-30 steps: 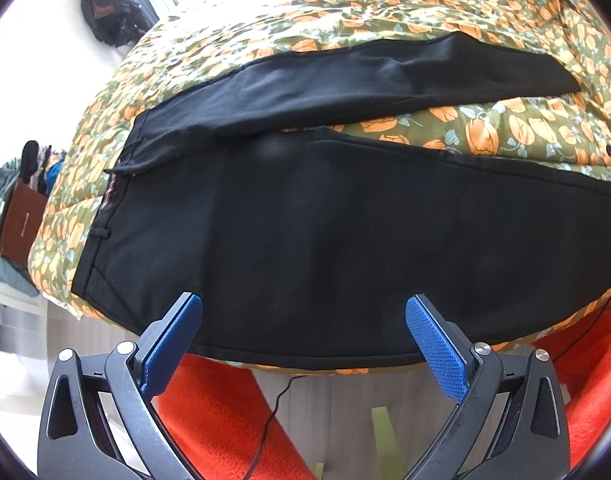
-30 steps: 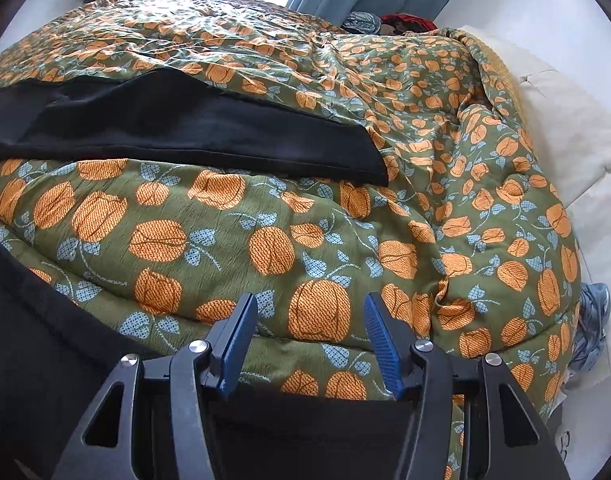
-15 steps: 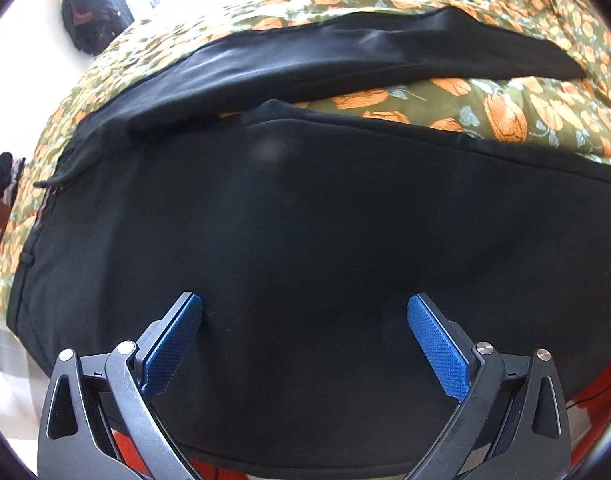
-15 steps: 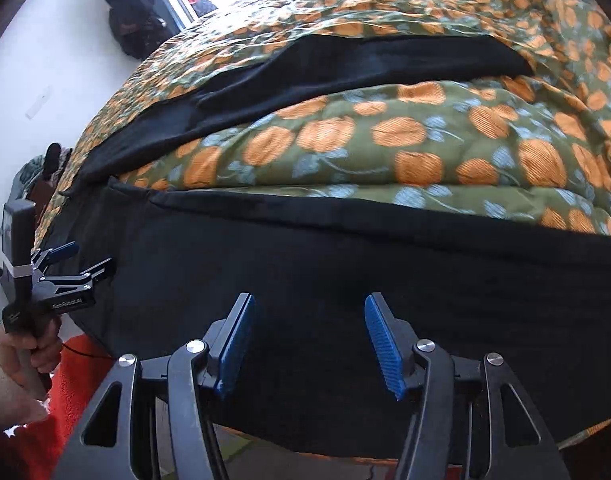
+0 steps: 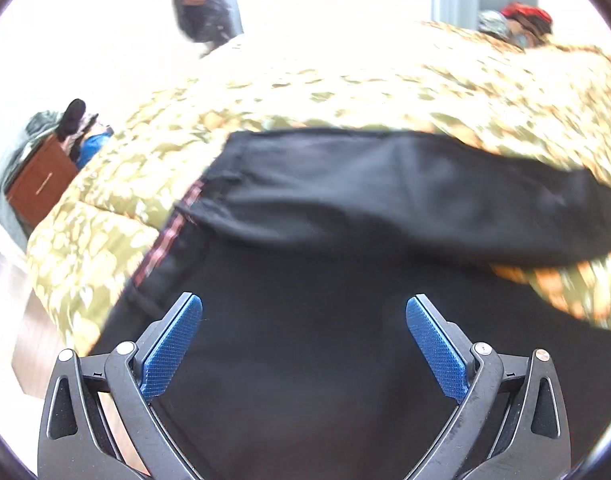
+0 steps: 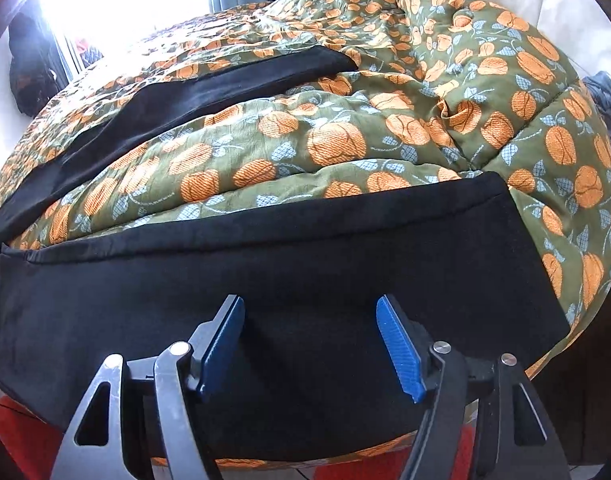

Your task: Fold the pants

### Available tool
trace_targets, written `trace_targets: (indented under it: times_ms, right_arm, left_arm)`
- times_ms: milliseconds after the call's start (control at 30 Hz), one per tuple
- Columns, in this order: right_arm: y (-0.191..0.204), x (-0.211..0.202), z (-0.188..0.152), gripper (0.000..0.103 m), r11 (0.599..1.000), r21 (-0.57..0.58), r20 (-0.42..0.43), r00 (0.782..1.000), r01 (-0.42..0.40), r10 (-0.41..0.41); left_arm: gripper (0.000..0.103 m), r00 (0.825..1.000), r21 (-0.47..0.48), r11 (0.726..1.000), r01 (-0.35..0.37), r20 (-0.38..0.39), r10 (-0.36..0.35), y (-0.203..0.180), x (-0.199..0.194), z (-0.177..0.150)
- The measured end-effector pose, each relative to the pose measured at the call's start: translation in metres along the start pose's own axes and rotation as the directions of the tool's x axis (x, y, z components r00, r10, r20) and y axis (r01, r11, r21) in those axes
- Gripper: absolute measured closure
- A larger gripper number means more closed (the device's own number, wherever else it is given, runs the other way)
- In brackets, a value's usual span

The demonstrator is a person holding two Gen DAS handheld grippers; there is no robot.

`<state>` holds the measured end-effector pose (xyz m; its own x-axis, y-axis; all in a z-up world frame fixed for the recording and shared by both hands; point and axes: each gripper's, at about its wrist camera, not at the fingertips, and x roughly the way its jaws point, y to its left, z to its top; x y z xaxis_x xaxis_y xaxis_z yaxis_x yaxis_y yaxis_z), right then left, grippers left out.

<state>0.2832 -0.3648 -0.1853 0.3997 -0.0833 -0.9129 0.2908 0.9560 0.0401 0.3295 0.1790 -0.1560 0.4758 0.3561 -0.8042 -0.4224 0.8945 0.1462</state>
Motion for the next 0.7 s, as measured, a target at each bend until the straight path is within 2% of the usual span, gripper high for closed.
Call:
trace_targets:
  times_ms: [33, 67, 100, 133, 167, 200, 267, 333, 367, 467, 567, 633, 700]
  right_arm:
    - [0.003, 0.000, -0.002, 0.027, 1.000, 0.007, 0.006, 1.000, 0.007, -0.007]
    - [0.004, 0.001, -0.002, 0.026, 1.000, 0.012, 0.008, 1.000, 0.013, -0.013]
    - [0.004, 0.002, -0.001, 0.024, 1.000, 0.018, 0.006, 1.000, 0.011, -0.012]
    - [0.004, 0.001, -0.002, 0.024, 1.000, 0.028, 0.003, 1.000, 0.005, -0.005]
    - [0.002, 0.001, -0.002, 0.023, 0.999, 0.040, 0.002, 1.000, -0.002, 0.002]
    - [0.000, 0.001, -0.002, 0.023, 0.999, 0.049, 0.003, 1.000, -0.003, 0.002]
    - [0.001, -0.002, -0.004, 0.023, 0.999, 0.048, 0.007, 1.000, 0.017, -0.017]
    - [0.007, -0.007, -0.003, 0.023, 0.999, 0.029, 0.010, 0.999, 0.045, -0.045]
    - [0.012, -0.010, -0.001, 0.023, 0.999, 0.028, 0.010, 0.999, 0.031, -0.032]
    - [0.039, -0.019, 0.020, 0.023, 0.997, 0.018, 0.025, 0.997, -0.075, 0.074]
    - [0.098, -0.020, 0.065, 0.023, 0.976, -0.094, 0.036, 0.979, -0.196, 0.200]
    - [0.148, -0.014, 0.098, 0.023, 0.939, -0.194, 0.035, 0.954, -0.286, 0.298]
    - [0.203, 0.000, 0.124, 0.023, 0.877, -0.264, 0.002, 0.909, -0.402, 0.418]
  left_arm:
    - [0.001, 0.998, -0.009, 0.998, -0.060, -0.024, 0.059, 0.011, 0.019, 0.003]
    - [0.001, 0.987, -0.008, 0.989, -0.146, -0.068, 0.145, 0.020, 0.040, 0.001]
    - [0.002, 0.963, -0.007, 0.972, -0.233, -0.140, 0.230, 0.032, 0.061, -0.005]
    - [0.000, 0.954, -0.035, 0.969, -0.244, -0.190, 0.233, 0.044, 0.073, -0.014]
    - [0.000, 0.968, -0.099, 0.977, -0.190, -0.185, 0.169, 0.058, 0.070, -0.024]
    - [0.001, 0.974, -0.142, 0.974, -0.177, -0.170, 0.152, 0.068, 0.061, -0.030]
    - [0.002, 0.979, -0.176, 0.970, -0.167, -0.146, 0.142, 0.074, 0.041, -0.032]
    - [0.001, 0.993, -0.194, 0.978, -0.074, -0.101, 0.055, 0.069, 0.027, -0.021]
    - [0.001, 0.997, -0.190, 0.981, -0.042, -0.077, 0.028, 0.063, 0.024, -0.012]
    - [0.001, 0.999, -0.153, 0.987, 0.048, 0.005, -0.048, 0.031, 0.018, 0.027]
    - [0.001, 0.996, -0.089, 0.993, 0.079, 0.053, -0.074, -0.002, 0.033, 0.060]
    - [0.001, 0.999, -0.068, 0.997, 0.029, 0.033, -0.026, -0.018, 0.064, 0.071]
    - [0.001, 1.000, -0.078, 0.997, -0.020, -0.010, 0.019, -0.022, 0.099, 0.067]
